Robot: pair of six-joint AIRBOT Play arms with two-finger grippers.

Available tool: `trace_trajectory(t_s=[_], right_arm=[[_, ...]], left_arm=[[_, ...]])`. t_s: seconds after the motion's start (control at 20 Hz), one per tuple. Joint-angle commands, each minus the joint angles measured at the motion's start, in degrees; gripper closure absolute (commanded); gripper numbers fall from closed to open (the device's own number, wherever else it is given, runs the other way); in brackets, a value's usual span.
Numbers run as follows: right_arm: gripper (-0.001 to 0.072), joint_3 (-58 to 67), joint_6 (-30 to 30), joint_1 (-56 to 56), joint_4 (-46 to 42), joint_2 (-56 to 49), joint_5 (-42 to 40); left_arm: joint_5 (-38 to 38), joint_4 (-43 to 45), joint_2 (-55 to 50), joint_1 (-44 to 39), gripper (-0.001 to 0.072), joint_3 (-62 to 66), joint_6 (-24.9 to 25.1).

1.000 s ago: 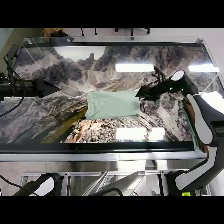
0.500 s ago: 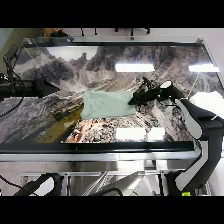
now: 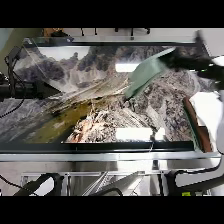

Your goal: Fold the shirts.

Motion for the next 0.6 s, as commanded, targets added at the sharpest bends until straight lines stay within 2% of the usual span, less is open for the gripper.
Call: trace_trajectory(t_s=[0.0,0.15,0.25,0.4,0.55], right_arm=[[0.0693,2.19,9.05,-11.67,0.94,5.01,-3.10],[0.0693,2.19,15.32,-22.43,0.79,6.40,-3.69],[0.0693,2.19,16.76,-28.52,0.81,7.32,-3.32],[0.0693,2.19,19.76,-35.39,-0.17,7.56,3.21],[0.0694,2.16,25.29,-40.24,-6.25,9.44,8.72]], left_arm=[[-1.53,0.39,0.04,-0.04,0.0693,-0.02,0.07],[-2.10,0.42,0.04,-0.02,0.0693,-0.02,0.09],[-2.03,0.42,0.04,-0.04,0.0693,-0.02,0.11],[-1.25,0.39,0.02,-0.04,0.0693,-0.02,0.07],[-1.38,0.39,0.04,-0.02,0.0693,-0.02,0.07]])
